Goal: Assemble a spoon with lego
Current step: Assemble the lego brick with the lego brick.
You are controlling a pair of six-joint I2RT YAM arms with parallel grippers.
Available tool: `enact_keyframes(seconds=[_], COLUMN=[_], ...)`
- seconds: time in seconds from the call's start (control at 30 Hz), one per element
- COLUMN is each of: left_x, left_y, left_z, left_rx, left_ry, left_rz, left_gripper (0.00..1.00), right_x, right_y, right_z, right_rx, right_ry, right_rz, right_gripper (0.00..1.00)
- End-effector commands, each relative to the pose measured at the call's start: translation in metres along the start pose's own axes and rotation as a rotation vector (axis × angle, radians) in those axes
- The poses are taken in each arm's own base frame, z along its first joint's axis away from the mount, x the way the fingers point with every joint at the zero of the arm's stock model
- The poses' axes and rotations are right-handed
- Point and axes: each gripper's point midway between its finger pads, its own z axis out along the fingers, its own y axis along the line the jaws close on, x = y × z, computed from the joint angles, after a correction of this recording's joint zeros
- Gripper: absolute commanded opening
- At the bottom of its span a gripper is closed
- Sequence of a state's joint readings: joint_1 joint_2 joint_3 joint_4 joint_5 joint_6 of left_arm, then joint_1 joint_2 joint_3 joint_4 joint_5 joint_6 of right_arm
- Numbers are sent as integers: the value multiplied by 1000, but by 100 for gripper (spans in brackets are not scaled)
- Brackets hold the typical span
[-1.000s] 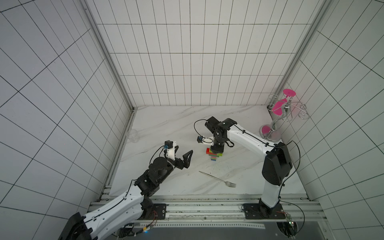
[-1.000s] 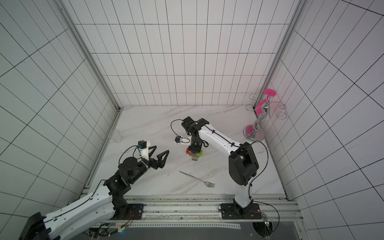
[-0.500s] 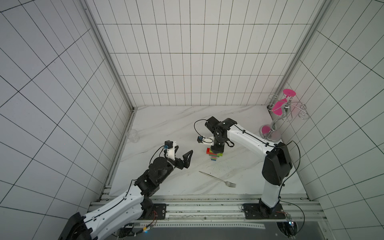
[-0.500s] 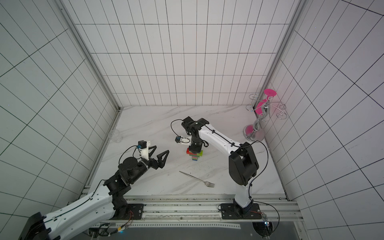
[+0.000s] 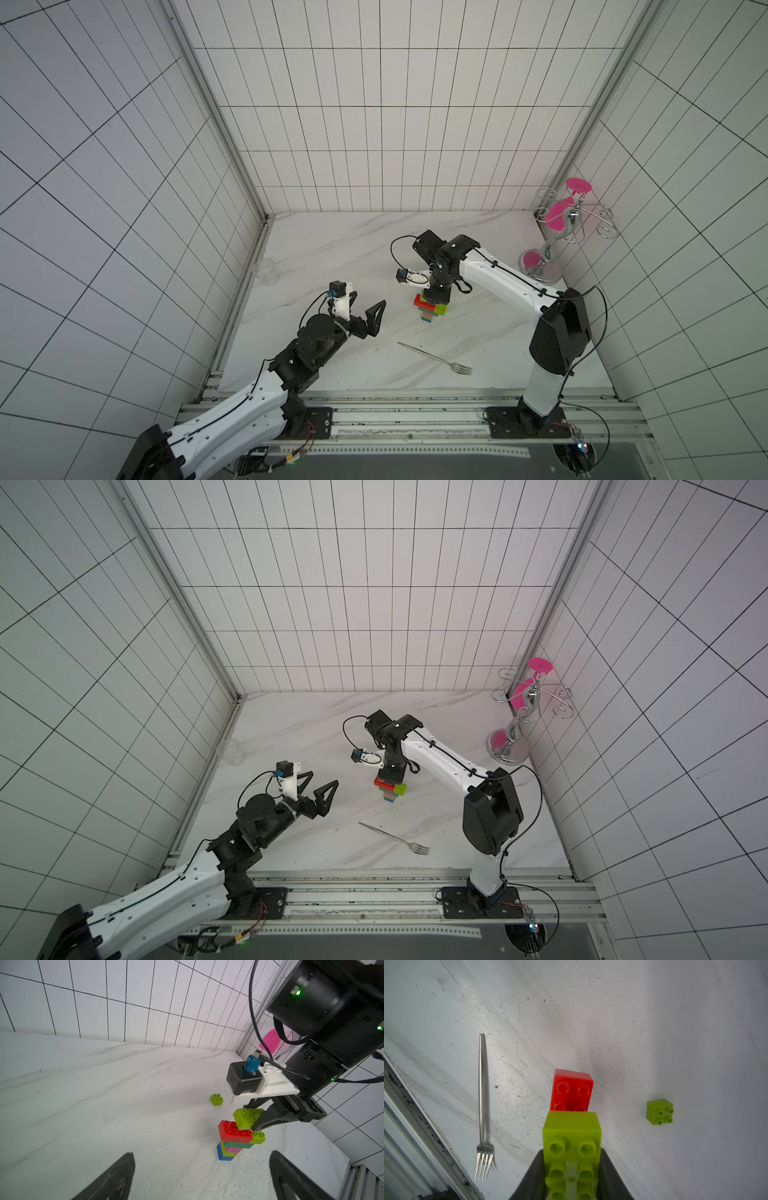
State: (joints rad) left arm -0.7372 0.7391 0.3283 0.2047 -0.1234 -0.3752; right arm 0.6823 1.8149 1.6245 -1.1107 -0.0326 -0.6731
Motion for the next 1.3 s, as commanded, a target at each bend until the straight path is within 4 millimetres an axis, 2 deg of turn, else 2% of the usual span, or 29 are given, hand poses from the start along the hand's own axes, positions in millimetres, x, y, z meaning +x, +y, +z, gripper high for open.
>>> enact_keyframes(seconds=[0.0,0.13,0.3,0.57,0.77,1.07,1.27], left_x=[1,1,1,1,1,1,0], left_y=[0,0,-1,-1,-2,-2,-2], left_z=[0,-1,-1,-1,-2,-1,-2], left_rx=[3,4,7,9,11,11,10], left_ry=[3,0,1,2,1,2,1], left_rz=[14,14,13,11,12,12,14], left_gripper=[99,99,99,99,99,99,99], right_x=[-4,-1,1,-2,5,13,14], right_y=[-5,-11,-7,-3,6,15,16], right_z=[-9,-9,-6,6,17,18,27], right_rx=[14,42,32,11,-27,-52,-61], right_ry=[-10,9,3,-19,16,38,50], right_rz=[49,172,257,262,238,219,218], right_gripper=[9,9,9,10,10,10,10])
